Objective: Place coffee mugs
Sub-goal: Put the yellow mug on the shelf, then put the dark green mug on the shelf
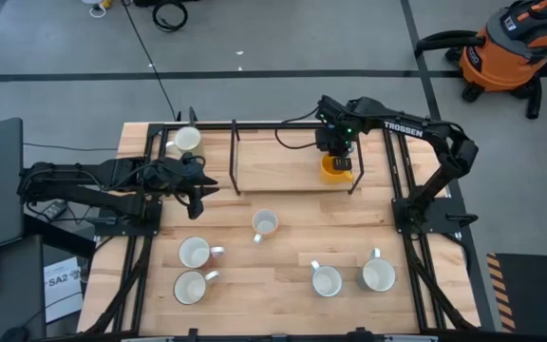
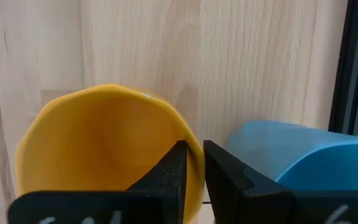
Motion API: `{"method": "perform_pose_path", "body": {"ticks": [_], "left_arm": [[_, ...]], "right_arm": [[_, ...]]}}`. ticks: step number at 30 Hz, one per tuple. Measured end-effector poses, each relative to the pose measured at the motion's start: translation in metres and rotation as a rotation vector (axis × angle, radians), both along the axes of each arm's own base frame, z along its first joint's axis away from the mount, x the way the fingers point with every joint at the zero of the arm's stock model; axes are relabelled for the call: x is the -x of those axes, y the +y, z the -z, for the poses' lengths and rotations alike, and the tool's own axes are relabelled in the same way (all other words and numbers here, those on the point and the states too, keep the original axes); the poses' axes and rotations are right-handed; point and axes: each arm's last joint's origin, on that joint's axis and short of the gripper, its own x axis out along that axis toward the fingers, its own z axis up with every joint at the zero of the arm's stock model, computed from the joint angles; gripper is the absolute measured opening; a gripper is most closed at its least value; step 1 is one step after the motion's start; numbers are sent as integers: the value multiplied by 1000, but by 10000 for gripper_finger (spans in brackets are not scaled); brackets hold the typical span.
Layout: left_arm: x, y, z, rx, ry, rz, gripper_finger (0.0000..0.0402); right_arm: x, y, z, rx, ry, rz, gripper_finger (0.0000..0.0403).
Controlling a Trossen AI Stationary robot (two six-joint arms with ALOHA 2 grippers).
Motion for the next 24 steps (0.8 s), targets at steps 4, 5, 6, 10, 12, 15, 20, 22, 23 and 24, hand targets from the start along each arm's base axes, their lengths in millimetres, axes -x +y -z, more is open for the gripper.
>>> {"method": "perform_pose_path", "body": {"ticks": [4, 5, 6, 10, 12, 15, 20, 22, 23, 24], "left_arm": [[0, 0, 0, 0, 0, 0, 100], [0, 0, 0, 0, 0, 0, 100], [0, 0, 0, 0, 0, 0, 100], [0, 0, 0, 0, 0, 0, 100], [0, 0, 0, 0, 0, 0, 100], [0, 0, 0, 0, 0, 0, 100], [0, 0, 0, 0, 0, 0, 100], [0, 0, 0, 0, 0, 0, 100], [0, 0, 0, 0, 0, 0, 100], [0, 0, 0, 0, 0, 0, 100]], "right_arm": [[0, 0, 0, 1, -1, 0, 78], [0, 0, 0, 1, -1, 1, 83], [0, 0, 0, 1, -1, 0, 89], [0, 0, 0, 1, -2, 1, 112], [0, 0, 0, 1, -2, 1, 122], [0, 0, 0, 1, -2, 1, 132], [0, 0, -1, 0, -2, 7, 134], [0, 0, -1, 0, -3, 7, 133], [0, 0, -1, 0, -2, 7, 133], [0, 0, -1, 0, -2, 7, 133]]}}
